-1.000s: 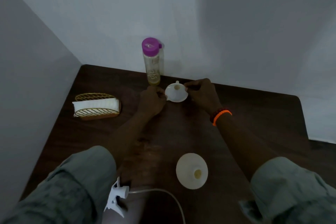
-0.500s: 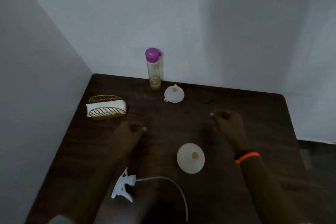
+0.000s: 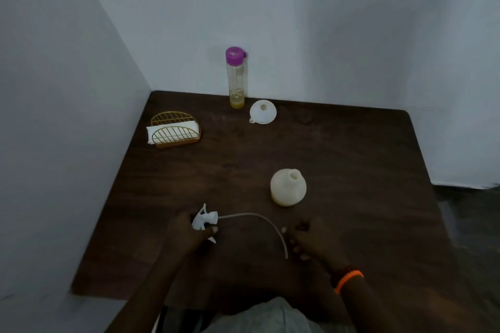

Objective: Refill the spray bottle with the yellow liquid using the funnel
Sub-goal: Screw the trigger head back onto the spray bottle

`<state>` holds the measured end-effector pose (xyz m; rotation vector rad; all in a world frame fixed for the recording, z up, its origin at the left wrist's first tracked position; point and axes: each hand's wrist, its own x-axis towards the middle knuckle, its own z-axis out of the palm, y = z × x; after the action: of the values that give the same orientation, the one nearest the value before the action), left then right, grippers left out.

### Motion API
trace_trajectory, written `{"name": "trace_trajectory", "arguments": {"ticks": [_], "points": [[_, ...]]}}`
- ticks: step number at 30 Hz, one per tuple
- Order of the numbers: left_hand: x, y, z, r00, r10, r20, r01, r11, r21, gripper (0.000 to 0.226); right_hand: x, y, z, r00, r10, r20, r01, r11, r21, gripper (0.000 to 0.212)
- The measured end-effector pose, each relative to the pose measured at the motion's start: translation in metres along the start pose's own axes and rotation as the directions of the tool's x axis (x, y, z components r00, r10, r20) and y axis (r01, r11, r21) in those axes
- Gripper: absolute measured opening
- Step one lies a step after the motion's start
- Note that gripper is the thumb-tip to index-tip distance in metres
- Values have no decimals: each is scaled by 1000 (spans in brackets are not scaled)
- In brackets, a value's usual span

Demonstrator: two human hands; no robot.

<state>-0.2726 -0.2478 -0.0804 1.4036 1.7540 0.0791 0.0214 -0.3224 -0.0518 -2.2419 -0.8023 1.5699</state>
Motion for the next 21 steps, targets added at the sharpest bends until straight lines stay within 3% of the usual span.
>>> {"name": "trace_trajectory", "arguments": {"ticks": [3,6,12,15,21], "points": [[-1,2,4,1000,-8,-5,8,998,68,51,-7,4,12,998,32,46,-31,999,-20,33],[5,-3,9,999,8,-36,-4,994,105,67,-11,6,19,997,62,37,-61,998,-19,34],[-9,2,6,981,77,-179,-55,990,126,32,-16,4,25,993,104,54,-107,993,50,18],[-11,0,3,977,90,-196,-75,994,79,28,-18,4,23,997,76,10,-76,997,34,28],[-37,26,-24,961,85,-264,-100,994,-43,41,-33,-15,-5,989,-120,-85,119,993,-24,22]]}}
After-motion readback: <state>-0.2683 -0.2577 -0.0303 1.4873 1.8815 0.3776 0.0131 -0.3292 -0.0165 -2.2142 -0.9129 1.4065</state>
